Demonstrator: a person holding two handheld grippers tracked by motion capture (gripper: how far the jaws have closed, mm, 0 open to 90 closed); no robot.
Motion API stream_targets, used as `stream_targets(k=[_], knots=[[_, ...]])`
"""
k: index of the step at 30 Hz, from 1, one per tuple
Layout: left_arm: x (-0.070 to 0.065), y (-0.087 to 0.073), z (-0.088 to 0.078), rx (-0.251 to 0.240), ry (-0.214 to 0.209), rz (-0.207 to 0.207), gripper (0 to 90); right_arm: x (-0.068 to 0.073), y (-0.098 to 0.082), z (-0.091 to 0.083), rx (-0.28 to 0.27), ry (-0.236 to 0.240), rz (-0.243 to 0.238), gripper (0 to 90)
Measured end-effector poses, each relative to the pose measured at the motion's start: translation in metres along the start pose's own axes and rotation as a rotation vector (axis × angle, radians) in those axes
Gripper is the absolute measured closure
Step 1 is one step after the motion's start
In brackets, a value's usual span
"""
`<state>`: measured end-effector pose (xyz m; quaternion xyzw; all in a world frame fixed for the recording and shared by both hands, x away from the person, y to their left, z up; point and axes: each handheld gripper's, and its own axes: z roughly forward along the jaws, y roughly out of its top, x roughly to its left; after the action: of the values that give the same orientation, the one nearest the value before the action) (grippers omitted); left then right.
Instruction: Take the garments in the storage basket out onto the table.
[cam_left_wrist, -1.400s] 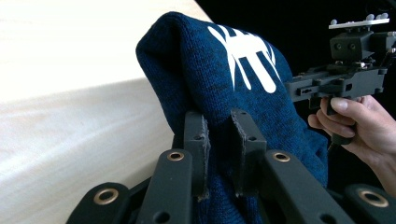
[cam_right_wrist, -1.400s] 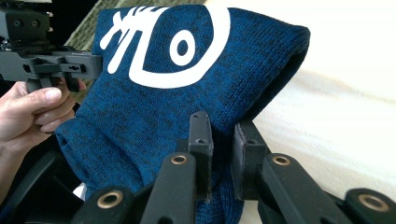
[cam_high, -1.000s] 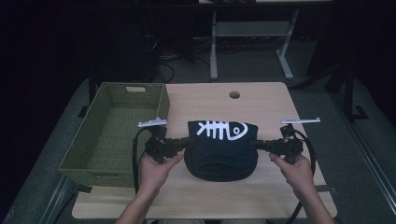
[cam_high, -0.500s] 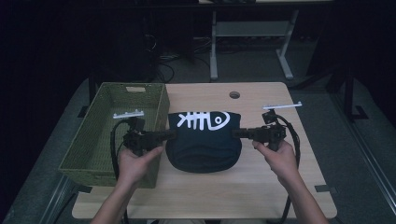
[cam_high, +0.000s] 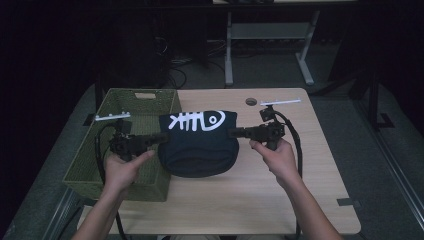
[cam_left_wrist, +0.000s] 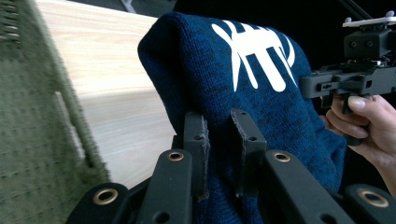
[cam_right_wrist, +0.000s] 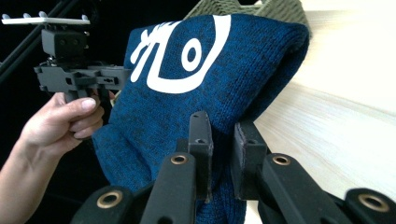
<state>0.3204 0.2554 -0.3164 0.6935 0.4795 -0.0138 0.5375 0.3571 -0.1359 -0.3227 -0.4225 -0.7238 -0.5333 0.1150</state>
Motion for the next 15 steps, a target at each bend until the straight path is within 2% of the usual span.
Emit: stream_targets(k=[9, 15], knots=[[0.014, 0.008, -0.019, -0.011, 0.030, -0.016, 78.5, 0.012, 0.015, 0.022, -0.005, 0.042, -0.013, 79.6], [0.024, 0.015, -0.033, -0.018, 0.051, -0.021, 78.5, 0.018, 0.024, 0.039, -0.001, 0.057, -0.001, 79.6]])
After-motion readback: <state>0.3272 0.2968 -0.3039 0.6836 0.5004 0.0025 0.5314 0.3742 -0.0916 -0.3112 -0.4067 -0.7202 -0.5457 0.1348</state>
